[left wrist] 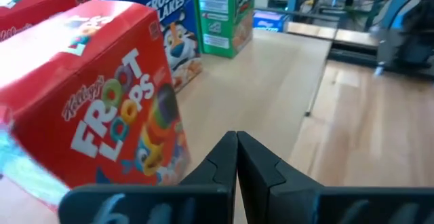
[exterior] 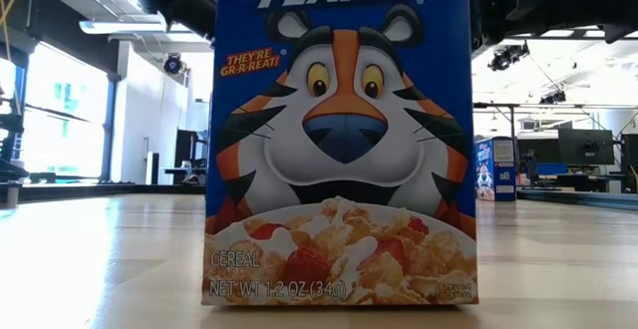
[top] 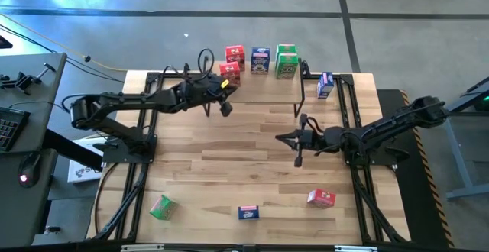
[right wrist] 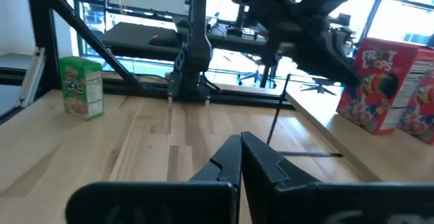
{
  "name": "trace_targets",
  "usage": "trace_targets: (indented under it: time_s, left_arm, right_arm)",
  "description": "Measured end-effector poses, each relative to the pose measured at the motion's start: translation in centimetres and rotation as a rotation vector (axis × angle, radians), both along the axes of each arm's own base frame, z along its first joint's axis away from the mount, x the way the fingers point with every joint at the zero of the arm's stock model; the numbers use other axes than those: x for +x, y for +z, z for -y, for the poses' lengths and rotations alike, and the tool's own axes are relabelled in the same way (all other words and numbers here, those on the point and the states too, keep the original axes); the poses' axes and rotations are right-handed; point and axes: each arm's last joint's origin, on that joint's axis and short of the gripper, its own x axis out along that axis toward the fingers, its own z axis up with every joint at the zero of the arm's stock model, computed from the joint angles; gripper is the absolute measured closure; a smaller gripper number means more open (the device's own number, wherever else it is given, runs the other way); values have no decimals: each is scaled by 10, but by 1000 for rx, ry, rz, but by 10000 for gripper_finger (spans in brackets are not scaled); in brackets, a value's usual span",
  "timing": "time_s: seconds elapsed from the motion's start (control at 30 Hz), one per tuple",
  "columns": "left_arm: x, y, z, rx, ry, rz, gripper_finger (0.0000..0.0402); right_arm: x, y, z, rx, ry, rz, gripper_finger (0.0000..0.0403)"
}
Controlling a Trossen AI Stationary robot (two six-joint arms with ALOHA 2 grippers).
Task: Stack cereal on shelf
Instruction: Put the top red cereal box in front of the other red cereal box on the shelf
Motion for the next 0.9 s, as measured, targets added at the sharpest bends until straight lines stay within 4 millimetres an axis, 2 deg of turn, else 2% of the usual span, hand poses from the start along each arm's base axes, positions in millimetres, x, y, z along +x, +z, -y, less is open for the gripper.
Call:
trace_targets:
  time_s: [0.17, 0.4, 0.57, 0.9]
  left_arm:
    - [5, 1, -6, 20, -3, -56, 401]
    - [-4, 22, 3, 31, 78, -160, 401]
    - [-10, 15, 3, -1, 138, -258, 401]
    - [-6, 5, -10, 62, 230, -310, 401]
  right_arm:
    - [0, -1, -1, 1, 11, -11, 403]
    - [0, -2, -1, -8, 13, -17, 403]
    - [0, -2, 1, -11, 12, -23, 403]
    - [0, -2, 0, -8, 37, -24, 403]
